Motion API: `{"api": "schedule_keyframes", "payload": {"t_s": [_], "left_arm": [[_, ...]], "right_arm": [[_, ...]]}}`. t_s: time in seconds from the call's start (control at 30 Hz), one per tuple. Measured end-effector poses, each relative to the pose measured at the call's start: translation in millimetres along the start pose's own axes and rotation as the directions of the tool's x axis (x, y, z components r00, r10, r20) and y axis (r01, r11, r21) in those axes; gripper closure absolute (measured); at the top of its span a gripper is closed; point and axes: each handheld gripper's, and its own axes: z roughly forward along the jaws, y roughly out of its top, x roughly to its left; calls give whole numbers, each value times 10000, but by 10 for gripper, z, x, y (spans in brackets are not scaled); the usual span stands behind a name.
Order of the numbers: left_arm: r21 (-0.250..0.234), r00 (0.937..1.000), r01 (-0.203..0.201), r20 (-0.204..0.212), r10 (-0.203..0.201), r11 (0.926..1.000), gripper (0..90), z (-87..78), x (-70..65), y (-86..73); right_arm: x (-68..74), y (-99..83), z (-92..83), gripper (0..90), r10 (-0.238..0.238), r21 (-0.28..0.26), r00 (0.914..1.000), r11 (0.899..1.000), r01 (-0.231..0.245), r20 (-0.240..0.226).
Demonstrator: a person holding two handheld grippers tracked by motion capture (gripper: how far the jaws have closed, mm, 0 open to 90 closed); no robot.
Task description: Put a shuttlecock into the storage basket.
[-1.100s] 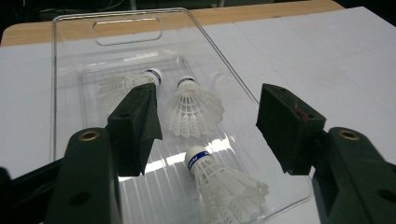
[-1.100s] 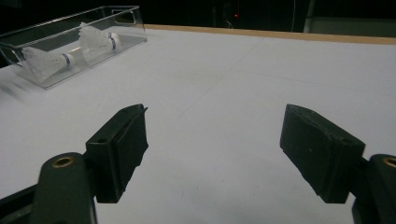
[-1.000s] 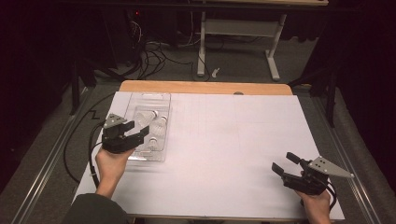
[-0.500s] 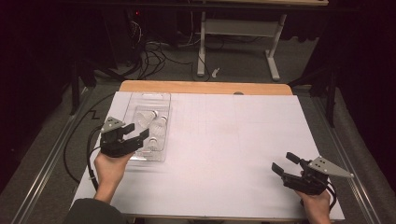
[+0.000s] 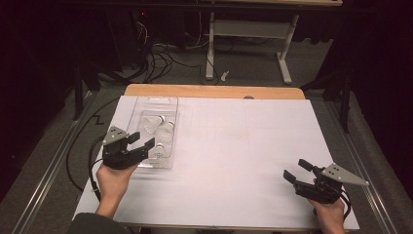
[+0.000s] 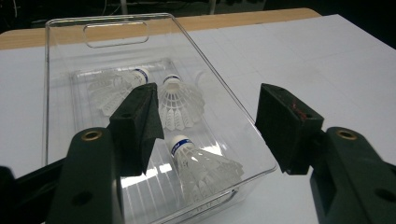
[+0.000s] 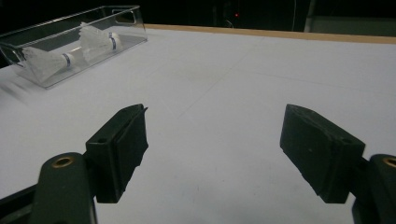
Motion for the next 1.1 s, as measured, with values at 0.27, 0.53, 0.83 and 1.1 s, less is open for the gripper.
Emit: {"api": "schedule_keyframes", "payload": {"t_s": [0.27,0.53,0.83,1.1], "left_arm": [[-93,9999,-50,98,51,9999,403,-34,-30,-22],[-156,9998,-6,175,8,9999,404,-56,-49,-79],[-237,9997,7,236,-1,9997,405,-93,-66,-132],[-231,9996,77,289,-70,9997,404,-90,-78,-192]], "right_arm": [[2,0,-2,235,9,-16,10000,10000,-9,-2],[3,0,-3,235,21,-14,10000,10000,-21,0],[3,1,-4,235,8,-28,10000,10000,-8,1],[2,1,-4,235,3,-32,10000,10000,-3,6]]}}
